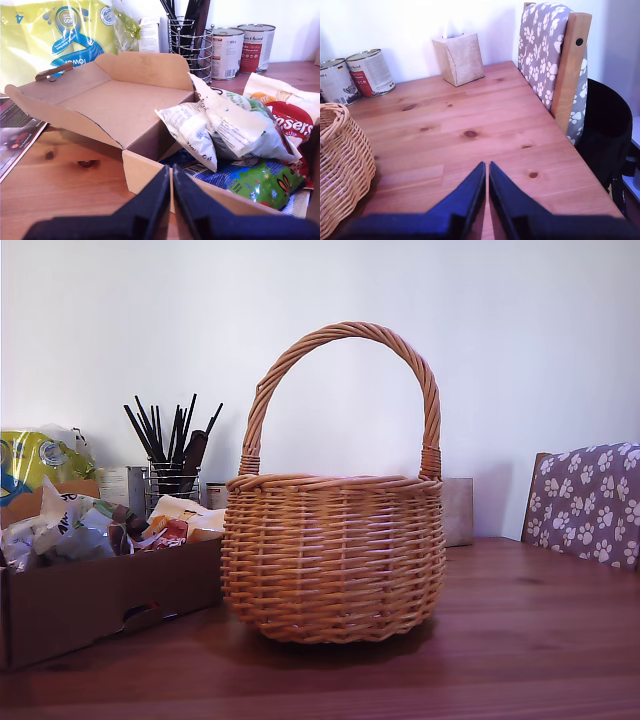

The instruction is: Move the bags of Easter eggs from the cardboard box on the left into the woven basket on the right side.

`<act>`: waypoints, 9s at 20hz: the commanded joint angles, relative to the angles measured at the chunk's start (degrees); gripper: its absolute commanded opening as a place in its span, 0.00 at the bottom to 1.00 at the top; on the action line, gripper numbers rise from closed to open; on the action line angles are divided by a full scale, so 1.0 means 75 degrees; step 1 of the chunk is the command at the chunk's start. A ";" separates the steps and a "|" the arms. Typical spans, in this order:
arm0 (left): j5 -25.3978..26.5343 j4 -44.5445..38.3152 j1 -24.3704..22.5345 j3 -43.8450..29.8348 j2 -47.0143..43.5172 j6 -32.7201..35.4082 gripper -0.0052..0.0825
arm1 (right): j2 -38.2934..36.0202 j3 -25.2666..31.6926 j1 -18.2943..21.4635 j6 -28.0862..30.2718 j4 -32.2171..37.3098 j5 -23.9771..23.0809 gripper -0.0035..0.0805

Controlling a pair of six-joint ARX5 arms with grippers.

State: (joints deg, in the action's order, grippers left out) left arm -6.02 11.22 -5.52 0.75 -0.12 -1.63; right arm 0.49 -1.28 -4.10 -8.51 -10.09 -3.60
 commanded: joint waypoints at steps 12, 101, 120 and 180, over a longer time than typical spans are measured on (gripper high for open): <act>-0.0055 0.0102 0.0052 -0.0143 -0.0032 -0.0131 0.03 | -0.0038 0.0114 -0.0070 0.0044 0.0058 0.0003 0.03; -0.0443 0.4366 0.2057 1.0159 1.3951 0.6403 0.23 | 0.5263 -0.4794 -0.1303 0.0399 -0.2180 0.3666 0.03; -0.2553 0.5782 0.2081 1.1296 1.1581 0.4934 0.03 | 0.5263 -0.4794 -0.1303 0.0396 -0.2186 0.3666 0.03; -0.0959 0.7335 0.1833 1.2205 1.4297 0.0682 0.20 | 0.5263 -0.4794 -0.1303 0.0545 -0.2250 0.3666 0.03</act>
State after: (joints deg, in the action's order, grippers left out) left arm -12.99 66.13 8.47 91.92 110.74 3.20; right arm 40.01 -36.42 -13.63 -4.60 -27.09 23.64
